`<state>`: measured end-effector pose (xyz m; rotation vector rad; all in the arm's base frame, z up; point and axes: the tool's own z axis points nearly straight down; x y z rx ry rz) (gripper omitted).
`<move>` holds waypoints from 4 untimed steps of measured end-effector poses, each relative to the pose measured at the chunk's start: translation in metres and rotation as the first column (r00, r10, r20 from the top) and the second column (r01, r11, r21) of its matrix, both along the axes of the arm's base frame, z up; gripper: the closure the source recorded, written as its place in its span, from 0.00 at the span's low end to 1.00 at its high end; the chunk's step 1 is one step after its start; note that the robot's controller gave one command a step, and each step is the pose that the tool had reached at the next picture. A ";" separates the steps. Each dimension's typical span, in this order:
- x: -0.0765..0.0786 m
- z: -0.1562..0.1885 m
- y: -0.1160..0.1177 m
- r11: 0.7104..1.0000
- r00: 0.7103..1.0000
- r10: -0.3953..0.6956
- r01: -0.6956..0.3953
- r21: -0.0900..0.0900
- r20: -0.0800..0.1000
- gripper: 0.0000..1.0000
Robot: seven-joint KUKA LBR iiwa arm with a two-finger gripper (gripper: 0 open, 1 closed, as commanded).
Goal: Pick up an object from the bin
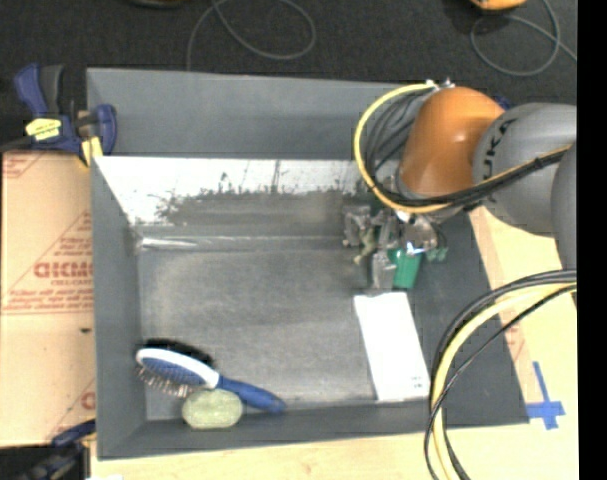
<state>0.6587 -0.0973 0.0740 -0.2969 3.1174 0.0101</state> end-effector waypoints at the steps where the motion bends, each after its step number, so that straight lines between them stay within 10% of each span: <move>1: -0.001 0.002 -0.025 0.987 0.987 0.159 -0.159 0.038 -0.006 1.00; 4: -0.010 0.012 -0.018 0.987 0.987 0.160 -0.159 0.008 -0.004 1.00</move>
Offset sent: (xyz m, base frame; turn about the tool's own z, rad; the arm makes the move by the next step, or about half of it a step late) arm 0.0000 0.0000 0.0000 0.0000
